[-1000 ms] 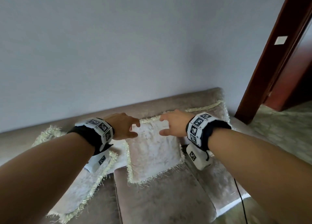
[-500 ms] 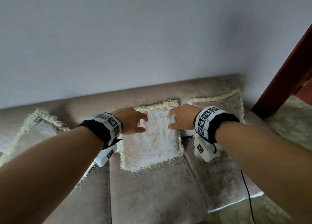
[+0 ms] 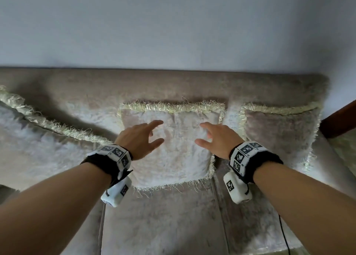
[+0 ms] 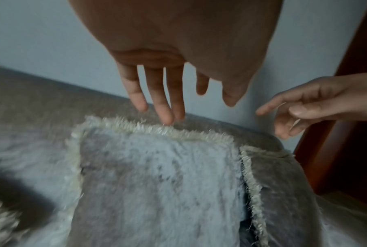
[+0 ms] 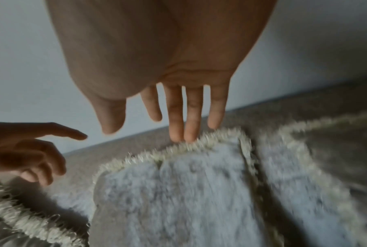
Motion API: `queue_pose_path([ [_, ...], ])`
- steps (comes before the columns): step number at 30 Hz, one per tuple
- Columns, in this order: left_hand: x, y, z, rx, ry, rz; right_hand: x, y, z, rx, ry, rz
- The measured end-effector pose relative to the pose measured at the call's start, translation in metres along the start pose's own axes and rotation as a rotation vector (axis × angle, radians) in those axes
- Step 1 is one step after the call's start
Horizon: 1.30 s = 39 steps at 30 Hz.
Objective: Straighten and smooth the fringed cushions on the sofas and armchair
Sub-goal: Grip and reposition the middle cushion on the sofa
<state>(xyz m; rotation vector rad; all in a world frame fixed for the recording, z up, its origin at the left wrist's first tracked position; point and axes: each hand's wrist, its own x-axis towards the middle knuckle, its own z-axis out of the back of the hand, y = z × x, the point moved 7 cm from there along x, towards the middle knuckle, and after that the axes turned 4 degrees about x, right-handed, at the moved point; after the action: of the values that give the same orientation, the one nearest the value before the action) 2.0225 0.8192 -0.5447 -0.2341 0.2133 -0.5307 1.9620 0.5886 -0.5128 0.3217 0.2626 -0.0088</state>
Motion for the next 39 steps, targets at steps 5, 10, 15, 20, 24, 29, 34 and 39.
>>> queue_pose_path([
  [5, 0.032, 0.049, -0.070, -0.088, -0.139, 0.155, 0.056, -0.051, -0.069, 0.151, -0.192, -0.005],
  [10, 0.045, 0.101, -0.152, -0.189, -0.311, 0.407, 0.092, -0.110, -0.145, 0.282, -0.454, -0.038],
  [15, 0.045, 0.133, -0.225, -0.471, -0.493, 0.585, 0.114, -0.165, -0.211, 0.396, -0.577, -0.140],
  [20, 0.068, 0.145, -0.253, -0.576, -0.570, 0.496, 0.144, -0.181, -0.247, 0.542, -0.524, -0.195],
  [24, 0.072, 0.140, -0.253, -0.591, -0.596, 0.493, 0.150, -0.181, -0.247, 0.588, -0.617, -0.074],
  [29, 0.051, 0.133, -0.250, -0.643, -0.661, 0.564, 0.139, -0.169, -0.219, 0.652, -0.719, 0.135],
  [34, 0.019, 0.123, -0.254, -0.681, -0.651, 0.791, 0.149, -0.131, -0.146, 0.525, -0.619, 0.272],
  [39, 0.006, 0.108, -0.277, -0.812, -0.586, 0.864, 0.163, -0.078, -0.081, 0.294, -0.490, 0.389],
])
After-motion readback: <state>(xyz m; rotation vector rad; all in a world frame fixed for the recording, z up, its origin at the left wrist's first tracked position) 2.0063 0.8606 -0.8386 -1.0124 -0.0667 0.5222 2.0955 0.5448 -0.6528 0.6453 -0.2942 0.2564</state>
